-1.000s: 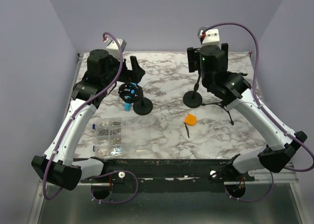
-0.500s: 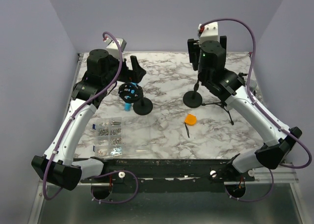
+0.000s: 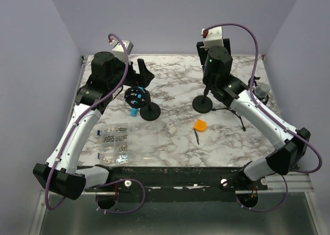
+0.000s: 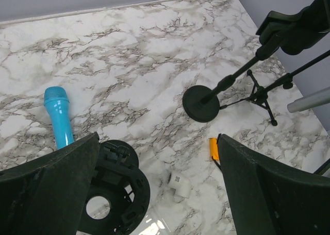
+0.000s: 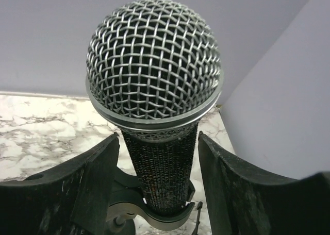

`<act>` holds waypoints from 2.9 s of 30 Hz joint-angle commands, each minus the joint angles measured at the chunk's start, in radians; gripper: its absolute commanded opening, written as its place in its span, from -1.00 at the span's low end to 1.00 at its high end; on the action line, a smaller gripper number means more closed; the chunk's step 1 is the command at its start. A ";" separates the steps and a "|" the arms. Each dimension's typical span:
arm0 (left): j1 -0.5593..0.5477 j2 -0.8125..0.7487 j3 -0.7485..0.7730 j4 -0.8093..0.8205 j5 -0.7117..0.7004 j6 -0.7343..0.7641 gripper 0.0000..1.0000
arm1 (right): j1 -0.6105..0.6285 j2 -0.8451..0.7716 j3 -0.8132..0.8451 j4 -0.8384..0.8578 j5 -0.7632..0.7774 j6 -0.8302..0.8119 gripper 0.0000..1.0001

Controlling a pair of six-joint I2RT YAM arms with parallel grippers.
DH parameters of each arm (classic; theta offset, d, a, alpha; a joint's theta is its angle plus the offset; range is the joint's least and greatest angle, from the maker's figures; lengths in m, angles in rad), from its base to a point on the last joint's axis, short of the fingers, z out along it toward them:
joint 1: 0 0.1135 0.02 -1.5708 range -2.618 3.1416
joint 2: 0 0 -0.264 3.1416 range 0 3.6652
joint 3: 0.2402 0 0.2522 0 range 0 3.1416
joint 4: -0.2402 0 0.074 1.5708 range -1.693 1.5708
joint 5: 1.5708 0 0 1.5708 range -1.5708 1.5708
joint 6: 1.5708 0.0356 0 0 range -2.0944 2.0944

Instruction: Remove the microphone from the stand

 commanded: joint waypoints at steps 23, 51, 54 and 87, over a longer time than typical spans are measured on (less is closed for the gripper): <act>0.011 -0.021 -0.074 0.171 0.255 -0.069 0.60 | -0.004 -0.060 -0.010 -0.035 -0.434 0.150 -0.71; -0.162 0.056 -0.288 0.511 0.144 0.155 0.79 | -0.004 0.018 0.077 -0.113 -0.947 0.253 -0.86; -0.169 0.072 -0.289 0.538 0.144 0.164 0.71 | -0.004 0.011 0.072 -0.114 -0.950 0.252 -0.86; -0.194 0.173 -0.549 1.348 0.199 0.078 0.27 | -0.004 0.007 0.096 -0.160 -0.939 0.244 -0.78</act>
